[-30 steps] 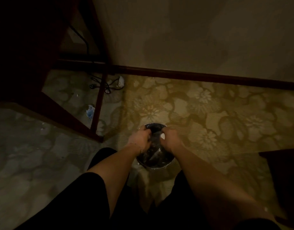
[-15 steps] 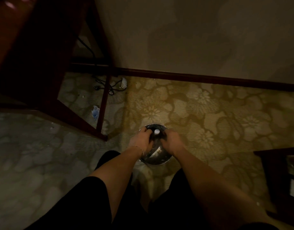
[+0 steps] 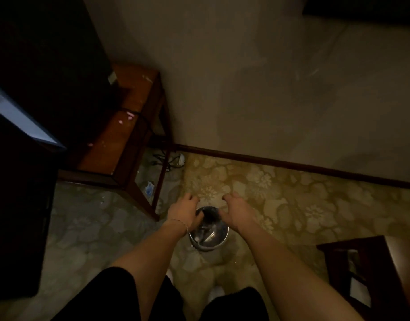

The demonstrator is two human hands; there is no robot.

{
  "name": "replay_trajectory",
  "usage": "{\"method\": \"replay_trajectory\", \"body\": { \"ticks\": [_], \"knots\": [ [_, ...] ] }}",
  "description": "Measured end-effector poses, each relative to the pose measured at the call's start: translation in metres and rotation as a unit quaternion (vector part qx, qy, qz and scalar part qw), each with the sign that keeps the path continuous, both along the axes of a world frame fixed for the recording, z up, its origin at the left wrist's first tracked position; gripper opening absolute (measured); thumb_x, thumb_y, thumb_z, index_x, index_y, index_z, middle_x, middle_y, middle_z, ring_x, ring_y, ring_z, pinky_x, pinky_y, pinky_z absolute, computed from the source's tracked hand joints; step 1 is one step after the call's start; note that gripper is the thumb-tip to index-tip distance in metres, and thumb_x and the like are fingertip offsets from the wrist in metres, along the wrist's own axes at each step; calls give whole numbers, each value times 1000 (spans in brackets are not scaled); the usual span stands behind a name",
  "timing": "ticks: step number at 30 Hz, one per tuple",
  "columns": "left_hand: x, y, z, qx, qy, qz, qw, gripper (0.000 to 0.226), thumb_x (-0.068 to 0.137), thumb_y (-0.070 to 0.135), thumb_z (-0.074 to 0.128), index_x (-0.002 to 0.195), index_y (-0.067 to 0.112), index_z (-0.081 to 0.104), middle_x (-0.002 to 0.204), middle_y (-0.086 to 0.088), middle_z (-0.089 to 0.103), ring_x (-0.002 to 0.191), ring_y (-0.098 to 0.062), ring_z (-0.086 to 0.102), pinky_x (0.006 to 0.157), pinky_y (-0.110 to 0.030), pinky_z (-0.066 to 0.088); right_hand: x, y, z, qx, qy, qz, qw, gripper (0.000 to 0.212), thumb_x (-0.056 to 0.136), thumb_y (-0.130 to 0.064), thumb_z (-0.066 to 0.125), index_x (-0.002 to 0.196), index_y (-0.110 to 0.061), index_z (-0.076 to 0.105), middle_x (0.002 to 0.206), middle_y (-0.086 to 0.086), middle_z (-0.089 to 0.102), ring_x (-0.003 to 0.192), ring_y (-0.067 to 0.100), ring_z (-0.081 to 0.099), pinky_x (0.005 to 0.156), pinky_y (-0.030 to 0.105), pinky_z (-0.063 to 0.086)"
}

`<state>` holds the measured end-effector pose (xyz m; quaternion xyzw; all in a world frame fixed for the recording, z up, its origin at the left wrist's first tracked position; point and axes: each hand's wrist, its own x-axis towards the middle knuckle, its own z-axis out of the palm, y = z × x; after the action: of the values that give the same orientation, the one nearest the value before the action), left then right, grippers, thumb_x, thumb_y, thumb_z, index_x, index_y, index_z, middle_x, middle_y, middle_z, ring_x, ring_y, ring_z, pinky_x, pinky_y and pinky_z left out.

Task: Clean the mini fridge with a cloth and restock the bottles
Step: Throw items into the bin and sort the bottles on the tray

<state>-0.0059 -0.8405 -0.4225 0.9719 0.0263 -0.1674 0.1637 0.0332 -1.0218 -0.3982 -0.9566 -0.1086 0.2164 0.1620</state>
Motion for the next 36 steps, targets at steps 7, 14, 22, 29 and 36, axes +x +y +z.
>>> {"method": "replay_trajectory", "body": {
  "ticks": [7,14,22,29,36],
  "knots": [
    [-54,-1,107,26,-62,81,994,52,92,51,50,135,23,48,128,-4,46,118,-26,51,94,-41,48,-39,-3,107,27,-75,86,993,50,93,-43,58,137,-20,53,134,1,49,121,25,54,93,37,50],
    [-181,-2,158,6,-64,212,975,54,91,55,49,134,23,48,127,-3,49,116,-24,52,92,-41,51,-112,21,174,47,-108,247,962,51,94,-47,58,137,-20,52,135,1,48,122,21,52,98,39,48],
    [-330,70,194,39,-74,325,942,54,90,57,49,128,19,54,124,-4,51,115,-24,54,95,-40,50,-228,127,198,54,-119,385,914,40,93,-50,58,120,-21,57,117,-1,48,110,22,57,88,42,52],
    [-465,190,210,58,-79,439,893,54,89,55,52,129,20,56,128,-3,53,116,-23,55,95,-36,48,-336,275,213,90,-117,462,874,36,92,-48,59,118,-23,60,115,-3,51,107,18,59,87,37,52],
    [-562,313,230,102,-60,437,892,51,87,54,51,124,20,57,124,-4,53,112,-24,56,87,-40,52,-421,409,226,122,-104,512,844,37,95,-41,61,123,-18,58,119,-2,51,112,18,56,93,34,50]
  ]
}}
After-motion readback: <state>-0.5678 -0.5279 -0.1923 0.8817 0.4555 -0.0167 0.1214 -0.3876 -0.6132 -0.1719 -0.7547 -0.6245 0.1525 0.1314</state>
